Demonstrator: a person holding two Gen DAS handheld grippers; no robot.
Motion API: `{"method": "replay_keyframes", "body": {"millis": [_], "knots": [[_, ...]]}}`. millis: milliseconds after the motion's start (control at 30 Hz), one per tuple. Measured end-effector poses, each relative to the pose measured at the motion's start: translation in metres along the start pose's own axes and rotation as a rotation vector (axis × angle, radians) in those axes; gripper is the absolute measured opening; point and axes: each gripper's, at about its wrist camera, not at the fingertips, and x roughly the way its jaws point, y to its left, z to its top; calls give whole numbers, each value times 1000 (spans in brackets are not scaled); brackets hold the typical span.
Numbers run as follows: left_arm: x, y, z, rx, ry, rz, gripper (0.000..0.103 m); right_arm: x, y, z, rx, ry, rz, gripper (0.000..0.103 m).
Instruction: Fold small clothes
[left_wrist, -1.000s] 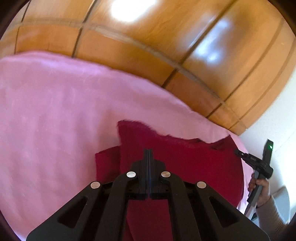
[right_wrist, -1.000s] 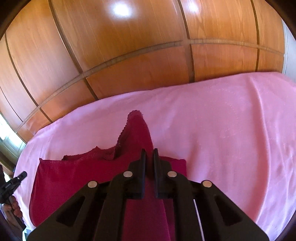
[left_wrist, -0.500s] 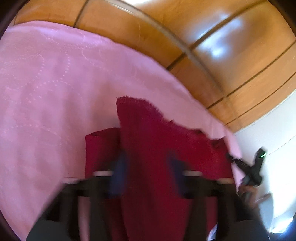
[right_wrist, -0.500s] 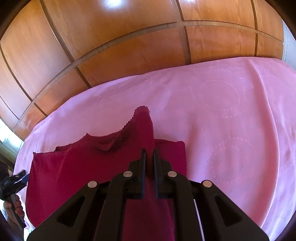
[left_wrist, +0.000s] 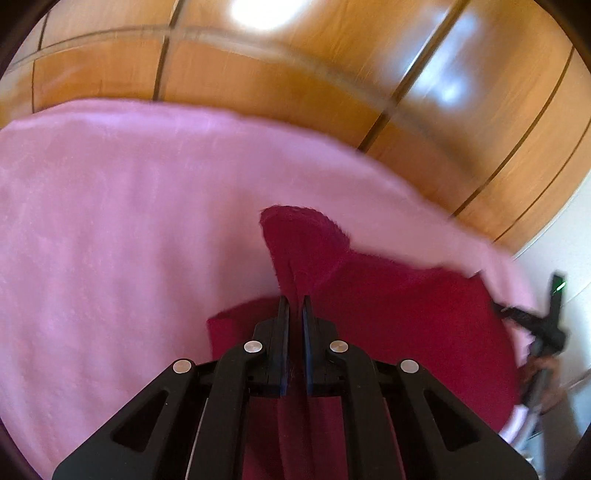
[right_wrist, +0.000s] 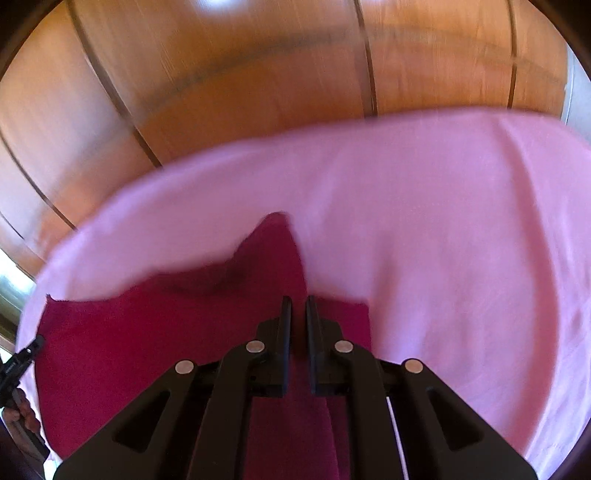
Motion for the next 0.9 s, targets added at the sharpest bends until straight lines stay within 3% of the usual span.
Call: {"method": "replay_keyframes", "body": {"millis": [67, 133, 167, 200, 333, 400, 533, 667, 700, 867, 900], "knots": [[9, -1, -6, -2, 30, 29, 7, -4, 1, 0, -5, -6, -2, 9], [2, -1, -8, -13, 4, 60, 12, -12, -1, 0, 1, -13, -9, 26], [-4, -1, -8, -19, -10, 67, 12, -19, -1, 0, -3, -33, -17, 44], [-12, -4, -9, -16, -34, 85, 12, -28, 1, -1, -15, -60, -25, 46], [-48, -24, -23, 46, -123, 102, 12, -63, 10, -14, -44, -129, 16, 47], [-64, -42, -37, 102, -159, 100, 12, -76, 20, -29, -74, -135, 88, 49], [-65, -65, -69, 152, -131, 80, 12, -77, 35, -63, -131, -85, 122, 55], [-36, -66, -96, 167, -27, 146, 12, -53, 19, -89, -93, 12, 93, 52], [-34, -62, -99, 147, -20, 142, 12, -51, 15, -92, -68, 4, 120, 52], [-46, -63, -103, 101, -56, 142, 12, -56, 7, -89, 18, -4, 167, 49], [-50, -65, -104, 102, -66, 151, 18, -58, 8, -89, 17, -8, 169, 50]]}}
